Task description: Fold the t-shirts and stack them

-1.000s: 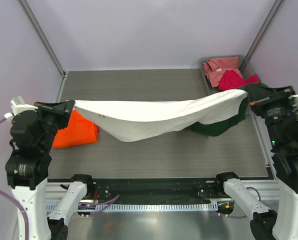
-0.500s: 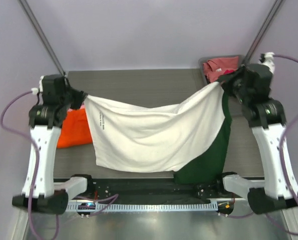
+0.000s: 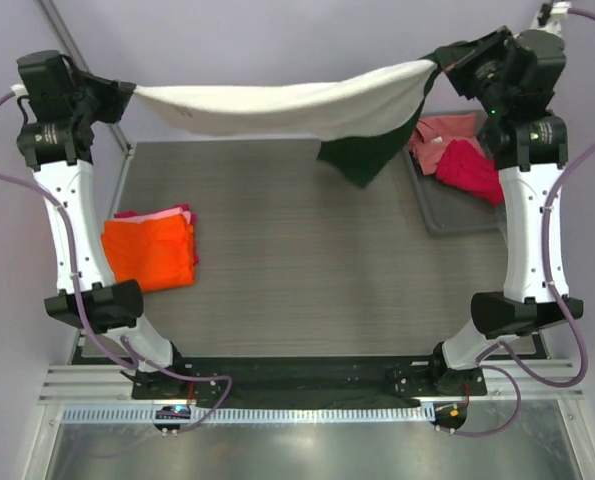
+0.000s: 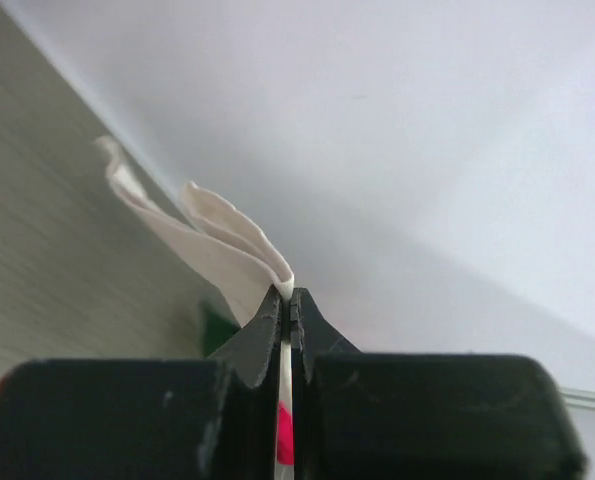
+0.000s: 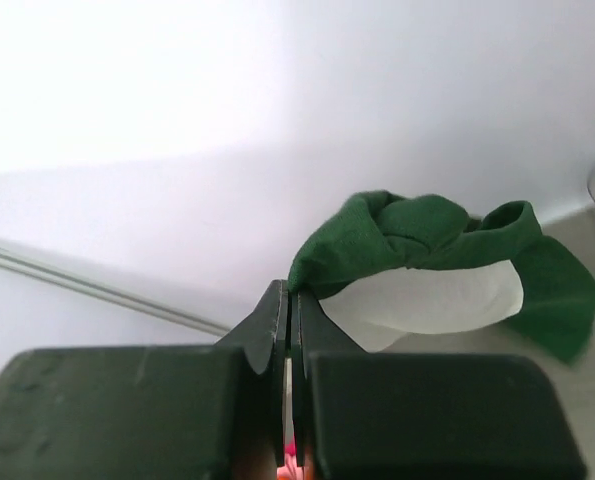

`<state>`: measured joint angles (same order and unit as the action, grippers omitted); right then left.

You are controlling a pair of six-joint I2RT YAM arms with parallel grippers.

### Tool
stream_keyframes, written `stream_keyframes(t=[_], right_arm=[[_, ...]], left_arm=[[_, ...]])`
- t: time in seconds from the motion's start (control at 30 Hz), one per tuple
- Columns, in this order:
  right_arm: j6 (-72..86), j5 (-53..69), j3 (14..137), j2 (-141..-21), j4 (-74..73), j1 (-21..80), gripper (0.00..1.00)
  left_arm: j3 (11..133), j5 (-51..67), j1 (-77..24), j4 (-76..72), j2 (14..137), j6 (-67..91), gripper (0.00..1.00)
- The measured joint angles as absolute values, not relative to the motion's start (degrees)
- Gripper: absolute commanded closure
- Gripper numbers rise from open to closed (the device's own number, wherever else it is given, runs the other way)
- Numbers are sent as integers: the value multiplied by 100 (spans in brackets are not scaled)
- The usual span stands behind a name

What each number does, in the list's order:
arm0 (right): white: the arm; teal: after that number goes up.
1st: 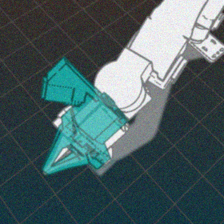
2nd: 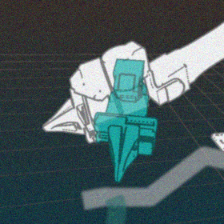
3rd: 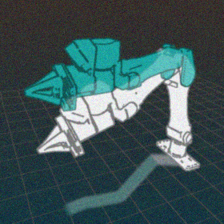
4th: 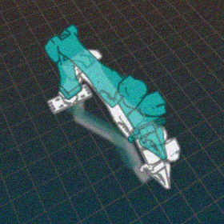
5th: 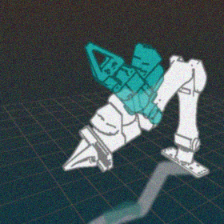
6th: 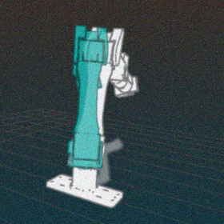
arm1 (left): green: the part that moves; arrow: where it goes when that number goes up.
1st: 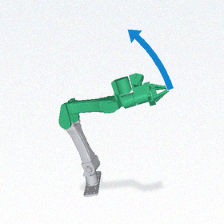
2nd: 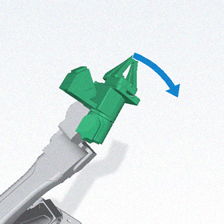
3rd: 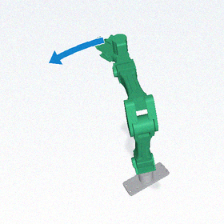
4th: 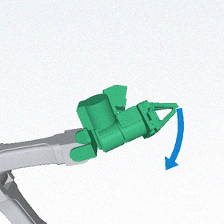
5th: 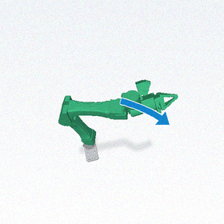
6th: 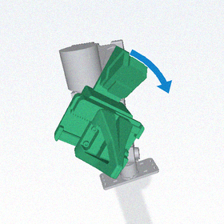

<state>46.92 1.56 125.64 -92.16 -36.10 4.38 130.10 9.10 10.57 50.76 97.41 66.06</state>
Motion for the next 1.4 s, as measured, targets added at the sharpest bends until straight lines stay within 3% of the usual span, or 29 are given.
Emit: stream_keyframes(t=[0.1,0.2,0.47,0.67,1.1,1.23,1.27,1.3,1.4], right_arm=[[4716,386,12527,-9096,-3269,226,99],[4718,556,11736,-8838,-2891,158,99],[4840,902,7476,-8342,-1658,110,99],[4904,878,5065,-7854,-1339,102,99],[4799,62,2681,-5594,-1332,97,99],[4829,-392,2353,-4626,-1903,95,89],[4853,-491,2309,-4357,-2084,95,86],[4880,-565,2283,-4145,-2235,95,74],[4978,-790,2272,-3715,-2646,95,39]], left_arm=[[12742,1168,1232,4565,9590,6617,100],[11426,1350,1240,3710,9166,6595,100],[6893,1378,1201,2021,8324,6554,100],[4604,1308,1179,1396,7502,6512,100],[2567,1153,1175,1398,5312,6086,100],[2475,891,1173,2043,4429,6075,99],[2475,792,1170,2211,4219,6084,94],[2475,679,1168,2418,4001,6095,67],[2475,423,1164,2928,3542,6051,14]])
